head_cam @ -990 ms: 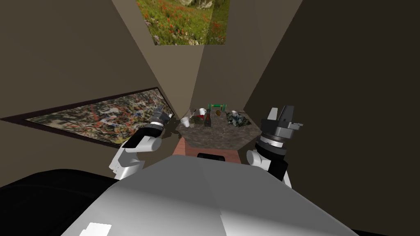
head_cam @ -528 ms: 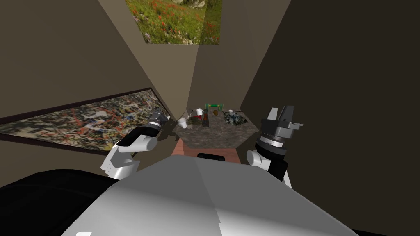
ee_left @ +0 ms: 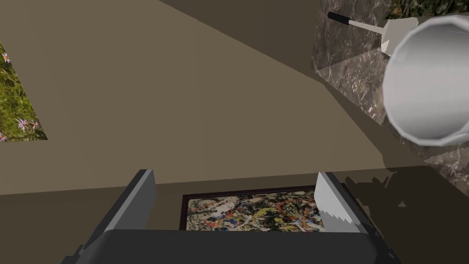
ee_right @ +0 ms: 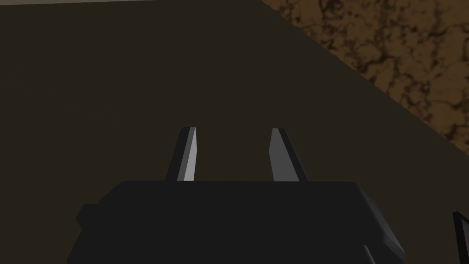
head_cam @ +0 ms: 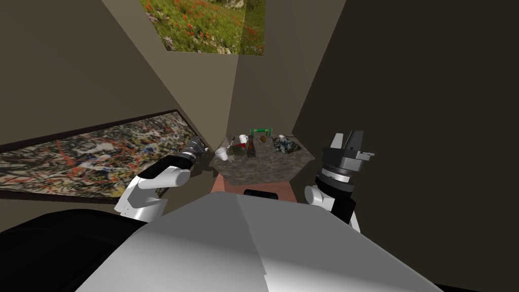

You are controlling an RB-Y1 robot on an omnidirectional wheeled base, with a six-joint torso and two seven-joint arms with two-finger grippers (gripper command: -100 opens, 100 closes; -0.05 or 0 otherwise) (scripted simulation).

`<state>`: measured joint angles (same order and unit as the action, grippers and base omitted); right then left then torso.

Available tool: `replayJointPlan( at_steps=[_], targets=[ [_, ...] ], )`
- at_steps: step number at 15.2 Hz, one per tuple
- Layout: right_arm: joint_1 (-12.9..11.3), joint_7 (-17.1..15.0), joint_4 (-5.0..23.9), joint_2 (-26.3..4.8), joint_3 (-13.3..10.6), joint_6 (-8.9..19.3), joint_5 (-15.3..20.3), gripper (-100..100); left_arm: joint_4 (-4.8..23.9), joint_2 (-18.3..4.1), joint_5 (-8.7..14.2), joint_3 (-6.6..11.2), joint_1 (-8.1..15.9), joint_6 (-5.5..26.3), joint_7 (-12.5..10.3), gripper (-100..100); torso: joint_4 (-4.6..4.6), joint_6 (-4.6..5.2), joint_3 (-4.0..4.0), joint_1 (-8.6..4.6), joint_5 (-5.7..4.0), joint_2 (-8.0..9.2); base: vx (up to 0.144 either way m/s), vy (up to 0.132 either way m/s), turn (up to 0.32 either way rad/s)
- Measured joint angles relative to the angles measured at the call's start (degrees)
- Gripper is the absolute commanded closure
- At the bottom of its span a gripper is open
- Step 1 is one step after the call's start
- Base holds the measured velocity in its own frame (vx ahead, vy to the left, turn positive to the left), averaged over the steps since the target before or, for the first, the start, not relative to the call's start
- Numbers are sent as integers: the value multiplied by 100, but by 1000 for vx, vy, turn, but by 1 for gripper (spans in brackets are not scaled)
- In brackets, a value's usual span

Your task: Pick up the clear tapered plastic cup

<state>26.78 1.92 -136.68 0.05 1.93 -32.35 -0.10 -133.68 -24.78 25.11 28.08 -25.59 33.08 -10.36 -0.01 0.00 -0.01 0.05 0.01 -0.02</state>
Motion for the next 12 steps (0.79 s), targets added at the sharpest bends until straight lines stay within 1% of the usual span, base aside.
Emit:
replayJointPlan(
  at_steps=[1, 3, 4, 5, 6, 7, 8, 9, 10, 12],
  targets=[
    [0, 0, 0, 0, 0, 0, 0, 0, -2, -13, 13, 18, 5, 99, 0, -100, 0, -1, 0, 0, 0, 0, 0, 4, -198],
    [0, 0, 0, 0, 0, 0, 0, 0, 45, -111, 135, 144, -4, 318, 19, -100, 0, 2, 0, 0, 0, 0, -1, 11, -146],
    [0, 0, 0, 0, 0, 0, 0, 0, 48, -121, 154, 168, -8, 436, 27, -100, 0, -1, 0, 0, 0, 0, 0, 8, 4],
    [0, 0, 0, 0, 0, 0, 0, 0, 55, -118, 150, 168, 2, 535, 34, -100, 0, -2, 0, 0, 0, 0, 1, 3, -195],
    [-1, 0, 0, 0, 0, 0, 0, 0, 71, -133, 182, 208, -10, 635, 53, -100, 0, 4, 0, -2, 0, -1, 0, 9, -236],
    [0, 0, 0, 0, 0, 0, 0, 0, 80, -166, 238, 265, -33, 744, 71, -100, 0, 3, 0, -1, 0, -1, -1, 12, -87],
    [0, 0, 0, 0, 0, 0, 0, 0, 81, -184, 253, 291, -19, 871, 76, -100, 0, 0, 0, 0, 0, -1, 0, 8, 7],
    [0, 0, 0, 0, 0, 0, 0, 0, 96, -207, 271, 309, -8, 981, 76, -100, 0, -2, 0, 0, 0, -1, 2, 4, -157],
    [0, 0, 0, 0, 0, 0, 0, 0, 92, -233, 335, 373, -56, 1086, 91, -100, 0, 2, 0, -1, 0, -1, 3, 9, -206],
    [0, 0, 0, 0, 0, 0, 0, 0, 119, -294, 431, 467, -82, 1315, 122, -100, 0, 0, -1, 0, 0, -1, 0, 9, -70]
  ],
)
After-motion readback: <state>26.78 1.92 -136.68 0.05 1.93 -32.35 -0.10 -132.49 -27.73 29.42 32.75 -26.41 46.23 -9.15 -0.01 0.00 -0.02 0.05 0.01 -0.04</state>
